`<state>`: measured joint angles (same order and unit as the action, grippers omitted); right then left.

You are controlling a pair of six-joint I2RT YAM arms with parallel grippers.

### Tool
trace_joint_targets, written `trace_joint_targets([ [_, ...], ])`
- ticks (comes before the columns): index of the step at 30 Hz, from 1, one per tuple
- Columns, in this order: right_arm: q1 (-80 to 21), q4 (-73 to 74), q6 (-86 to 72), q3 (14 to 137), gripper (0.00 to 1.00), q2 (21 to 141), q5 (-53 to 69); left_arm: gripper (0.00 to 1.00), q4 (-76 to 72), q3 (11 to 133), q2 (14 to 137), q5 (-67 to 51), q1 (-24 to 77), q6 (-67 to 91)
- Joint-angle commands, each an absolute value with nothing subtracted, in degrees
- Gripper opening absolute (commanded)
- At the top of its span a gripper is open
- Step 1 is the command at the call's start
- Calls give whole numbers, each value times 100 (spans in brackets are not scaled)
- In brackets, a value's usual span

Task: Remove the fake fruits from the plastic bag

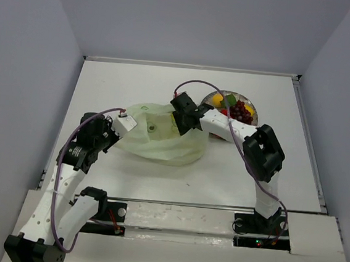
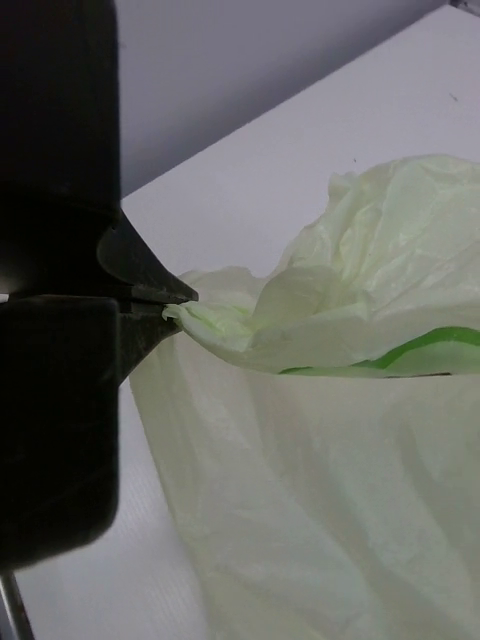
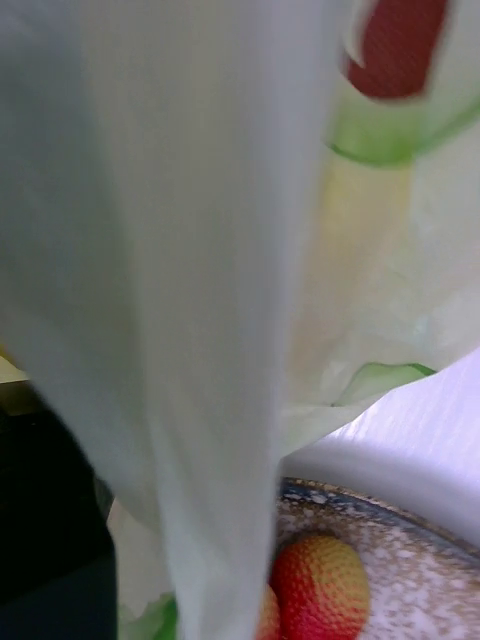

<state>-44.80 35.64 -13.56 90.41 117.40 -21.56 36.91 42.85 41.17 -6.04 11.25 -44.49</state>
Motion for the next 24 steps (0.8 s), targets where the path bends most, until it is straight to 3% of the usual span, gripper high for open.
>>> trace_joint_targets([
  [1,-4562,3533,-643,9694,1,10838,-1022,8,2786,4763,4551,526,1143,-3227],
  [8,-4562,4006,-70,10432,1,10591,1788,6,2821,5667,5386,756,1143,-2312],
  [13,-4562,3868,-412,11108,1,10688,2259,6,2892,5924,5581,782,1143,-2162],
  [16,-4378,3114,-1123,11705,1,10582,2233,6,2918,5819,5546,835,1143,-2206],
  [20,-3781,2523,-2326,12567,1,10486,412,6,2953,5704,5450,861,1134,-2232],
  [24,-2955,2610,-2260,11973,1,10003,-930,6,2979,5687,5344,958,1143,-2276],
])
